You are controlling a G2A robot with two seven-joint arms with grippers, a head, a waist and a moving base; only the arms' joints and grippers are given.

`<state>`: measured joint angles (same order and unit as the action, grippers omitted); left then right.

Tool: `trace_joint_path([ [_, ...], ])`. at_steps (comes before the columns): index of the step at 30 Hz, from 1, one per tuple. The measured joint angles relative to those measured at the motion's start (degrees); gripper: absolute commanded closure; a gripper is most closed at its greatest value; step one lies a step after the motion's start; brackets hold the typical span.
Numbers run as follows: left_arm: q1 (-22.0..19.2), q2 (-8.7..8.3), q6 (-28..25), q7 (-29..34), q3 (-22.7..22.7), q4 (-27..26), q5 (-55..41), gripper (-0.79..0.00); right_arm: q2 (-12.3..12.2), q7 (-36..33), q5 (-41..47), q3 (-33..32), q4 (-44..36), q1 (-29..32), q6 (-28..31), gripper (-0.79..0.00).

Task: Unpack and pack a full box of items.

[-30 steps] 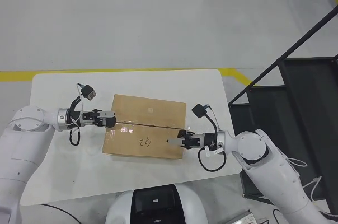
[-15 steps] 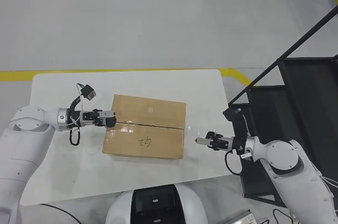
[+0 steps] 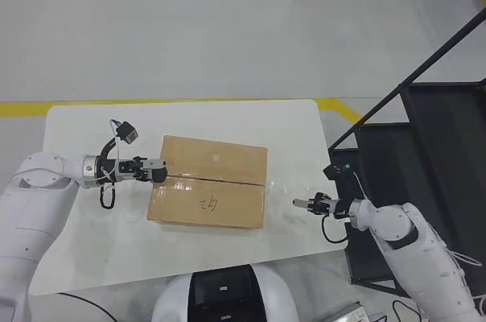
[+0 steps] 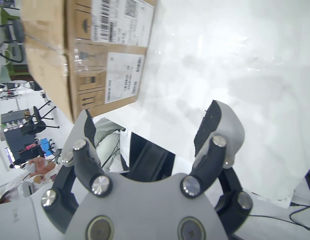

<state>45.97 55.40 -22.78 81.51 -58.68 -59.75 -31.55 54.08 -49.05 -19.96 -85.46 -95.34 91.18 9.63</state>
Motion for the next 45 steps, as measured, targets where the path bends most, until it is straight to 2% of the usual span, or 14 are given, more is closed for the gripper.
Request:
trace_joint_path([
  [4,0.0,0.0,0.0,0.0,0.0,0.0,0.0,-0.785,0.3,2.0,-7.0,3.6,3.3,-3.9,-2.0,-0.785],
  [8,0.0,0.0,0.0,0.0,0.0,0.0,0.0,-0.785,0.4,5.3,-20.7,6.9,4.0,-6.3,-6.7,-0.785],
  [10,0.0,0.0,0.0,0.0,0.0,0.0,0.0,-0.785,0.5,6.0,-24.6,8.2,4.1,-6.9,-8.3,-0.785],
  [23,0.0,0.0,0.0,0.0,0.0,0.0,0.0,-0.785,0.6,6.4,-25.1,8.6,4.1,-6.9,-8.5,-0.785],
  [25,0.0,0.0,0.0,0.0,0.0,0.0,0.0,-0.785,0.7,7.2,-26.1,8.9,4.4,-6.9,-9.1,-0.597],
  [26,0.0,0.0,0.0,0.0,0.0,0.0,0.0,-0.785,0.8,7.5,-26.9,9.4,4.7,-7.3,-9.7,-0.585],
  [31,0.0,0.0,0.0,0.0,0.0,0.0,0.0,-0.785,1.6,9.1,-31.1,12.3,5.8,-9.6,-14.8,-0.751],
  [33,0.0,0.0,0.0,0.0,0.0,0.0,0.0,-0.785,2.1,9.7,-32.3,13.8,6.5,-10.6,-17.1,-0.733],
  [36,0.0,0.0,0.0,0.0,0.0,0.0,0.0,-0.785,2.8,9.6,-35.2,16.4,8.3,-12.4,-21.2,-0.785],
  [38,0.0,0.0,0.0,0.0,0.0,0.0,0.0,-0.785,3.4,9.4,-36.8,18.4,10.0,-13.9,-23.8,-0.785],
  [45,0.0,0.0,0.0,0.0,0.0,0.0,0.0,-0.785,4.8,9.9,-38.3,21.7,14.4,-16.8,-27.0,-0.785],
])
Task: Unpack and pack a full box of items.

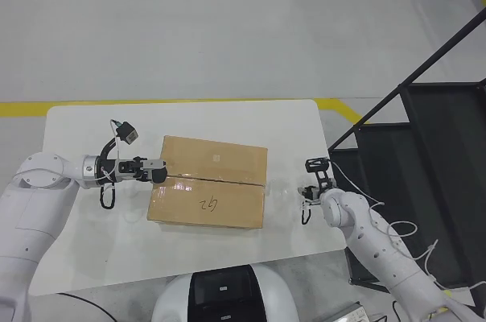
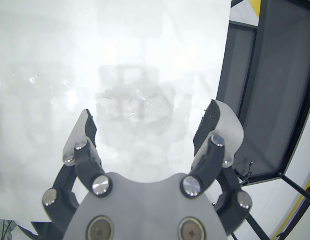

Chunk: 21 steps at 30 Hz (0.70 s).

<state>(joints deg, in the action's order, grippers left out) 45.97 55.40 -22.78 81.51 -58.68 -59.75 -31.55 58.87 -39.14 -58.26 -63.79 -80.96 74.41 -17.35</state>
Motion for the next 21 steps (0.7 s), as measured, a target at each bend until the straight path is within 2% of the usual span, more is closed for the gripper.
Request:
trace_joint_path([
  [11,0.0,0.0,0.0,0.0,0.0,0.0,0.0,-0.785,1.3,0.7,-4.1,2.0,2.6,-1.4,-4.4,-0.785],
  [21,0.0,0.0,0.0,0.0,0.0,0.0,0.0,-0.785,2.4,0.3,-6.7,3.2,3.9,-2.1,-5.6,-0.785],
])
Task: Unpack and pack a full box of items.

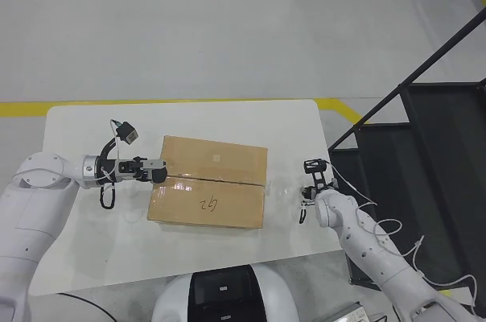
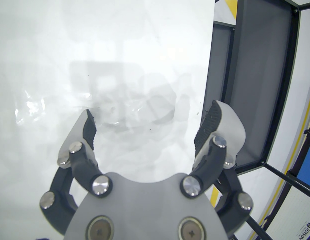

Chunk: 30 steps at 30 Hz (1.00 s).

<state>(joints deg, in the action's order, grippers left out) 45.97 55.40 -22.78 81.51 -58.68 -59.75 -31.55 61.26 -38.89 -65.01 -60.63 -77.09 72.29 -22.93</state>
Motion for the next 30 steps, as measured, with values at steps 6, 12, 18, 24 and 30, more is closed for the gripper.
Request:
trace_joint_path([
  [6,0.0,0.0,0.0,0.0,0.0,0.0,0.0,-0.785,-0.3,1.1,-0.3,-2.8,-4.0,2.5,0.6,-0.785],
  [12,0.0,0.0,0.0,0.0,0.0,0.0,0.0,-0.785,-1.8,0.5,0.0,-9.7,-14.4,9.6,3.1,-0.785],
  [18,0.0,0.0,0.0,0.0,0.0,0.0,0.0,-0.785,-3.0,-5.4,14.4,-18.9,-20.7,14.9,17.7,-0.785],
  [24,0.0,0.0,0.0,0.0,0.0,0.0,0.0,-0.785,-3.9,-13.9,31.3,-25.1,-16.9,14.5,33.7,-0.785],
  [30,0.0,0.0,0.0,0.0,0.0,0.0,0.0,-0.785,-4.1,-22.3,43.3,-24.6,-11.5,11.3,42.3,-0.6],
])
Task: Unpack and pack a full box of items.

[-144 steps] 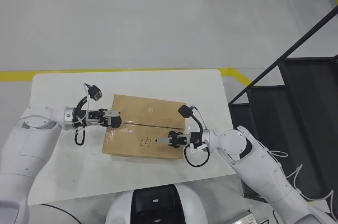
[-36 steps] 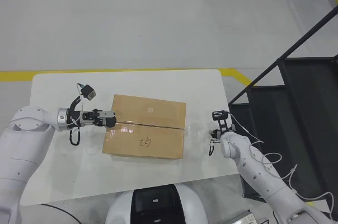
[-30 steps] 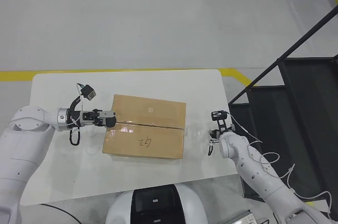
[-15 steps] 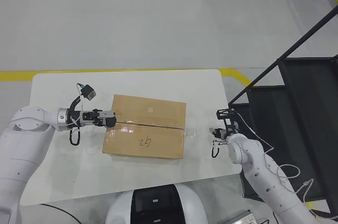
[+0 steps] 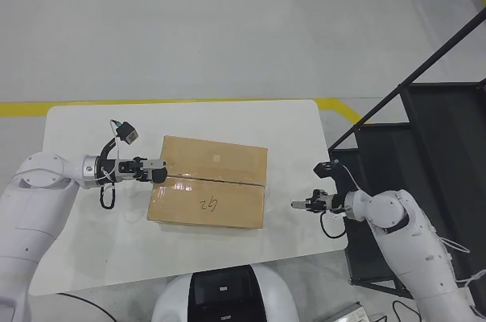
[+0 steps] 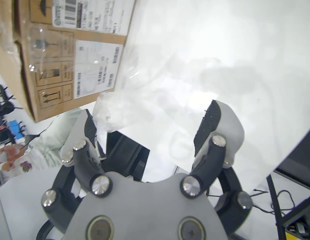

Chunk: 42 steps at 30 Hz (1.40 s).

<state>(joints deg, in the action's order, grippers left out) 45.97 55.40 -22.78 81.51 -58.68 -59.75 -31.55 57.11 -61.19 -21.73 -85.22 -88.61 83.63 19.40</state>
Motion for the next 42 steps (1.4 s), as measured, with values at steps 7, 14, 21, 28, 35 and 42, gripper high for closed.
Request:
trace_joint_path([
  [7,0.0,0.0,0.0,0.0,0.0,0.0,0.0,-0.785,0.1,-7.0,9.6,3.4,7.0,-4.9,4.8,0.0],
  [14,0.0,0.0,0.0,0.0,0.0,0.0,0.0,-0.785,0.1,-13.2,18.6,5.8,12.8,-8.9,8.9,0.0],
  [21,0.0,0.0,0.0,0.0,0.0,0.0,0.0,-0.785,-0.8,-15.8,24.5,8.0,14.2,-10.1,7.9,0.0],
  [28,0.0,0.0,0.0,0.0,0.0,0.0,0.0,-0.785,-2.8,-16.7,28.4,9.7,12.5,-10.2,7.0,0.0],
  [35,0.0,0.0,0.0,0.0,0.0,0.0,0.0,-0.785,-6.9,-18.8,33.5,6.9,3.7,-6.6,4.9,0.0],
  [42,0.0,0.0,0.0,0.0,0.0,0.0,0.0,-0.785,-12.4,-18.7,32.2,-1.3,-2.2,-0.7,5.0,0.0],
])
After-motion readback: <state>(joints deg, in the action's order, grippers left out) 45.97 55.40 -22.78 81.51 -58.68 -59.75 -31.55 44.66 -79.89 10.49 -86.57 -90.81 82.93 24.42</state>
